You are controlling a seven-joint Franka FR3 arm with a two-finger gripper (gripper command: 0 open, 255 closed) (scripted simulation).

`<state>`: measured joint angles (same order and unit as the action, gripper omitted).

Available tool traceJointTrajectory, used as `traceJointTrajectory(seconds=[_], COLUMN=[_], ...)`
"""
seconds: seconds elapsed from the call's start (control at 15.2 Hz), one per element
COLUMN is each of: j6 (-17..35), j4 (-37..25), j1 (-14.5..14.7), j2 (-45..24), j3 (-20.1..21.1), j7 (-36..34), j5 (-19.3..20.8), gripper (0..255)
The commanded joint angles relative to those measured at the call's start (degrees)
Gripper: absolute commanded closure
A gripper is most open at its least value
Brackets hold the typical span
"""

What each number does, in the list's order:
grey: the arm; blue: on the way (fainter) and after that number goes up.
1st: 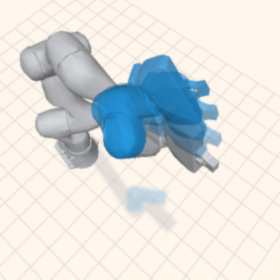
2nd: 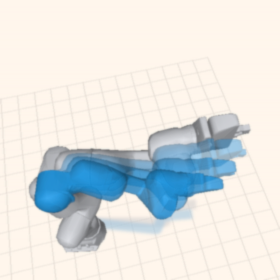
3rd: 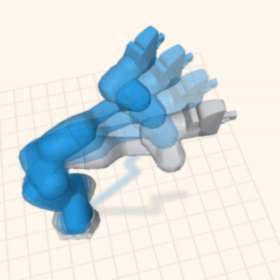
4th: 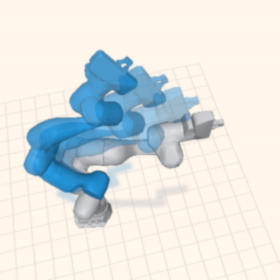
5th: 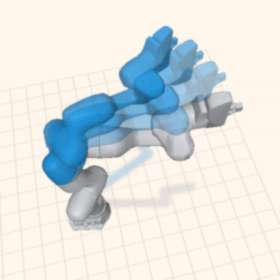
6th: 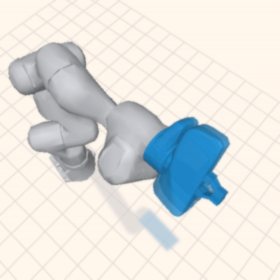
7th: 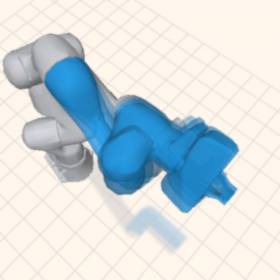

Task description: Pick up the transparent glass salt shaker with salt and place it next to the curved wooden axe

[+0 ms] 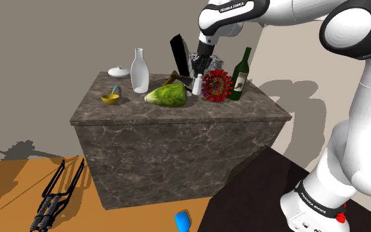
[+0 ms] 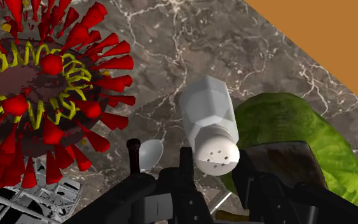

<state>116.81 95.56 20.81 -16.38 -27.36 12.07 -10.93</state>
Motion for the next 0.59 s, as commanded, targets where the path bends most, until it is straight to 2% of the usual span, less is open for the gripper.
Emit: traceJointTrajectory(seconds=[0.0, 0.53], j6=[1.3, 6.72], j4=[0.92, 4.77], j1=[-0.1, -0.28], j2=[-0.42, -2.23], j3=[0.08, 0.6], j7=[0.32, 1.38], j5=[-0.32, -1.68], gripper=[255, 255])
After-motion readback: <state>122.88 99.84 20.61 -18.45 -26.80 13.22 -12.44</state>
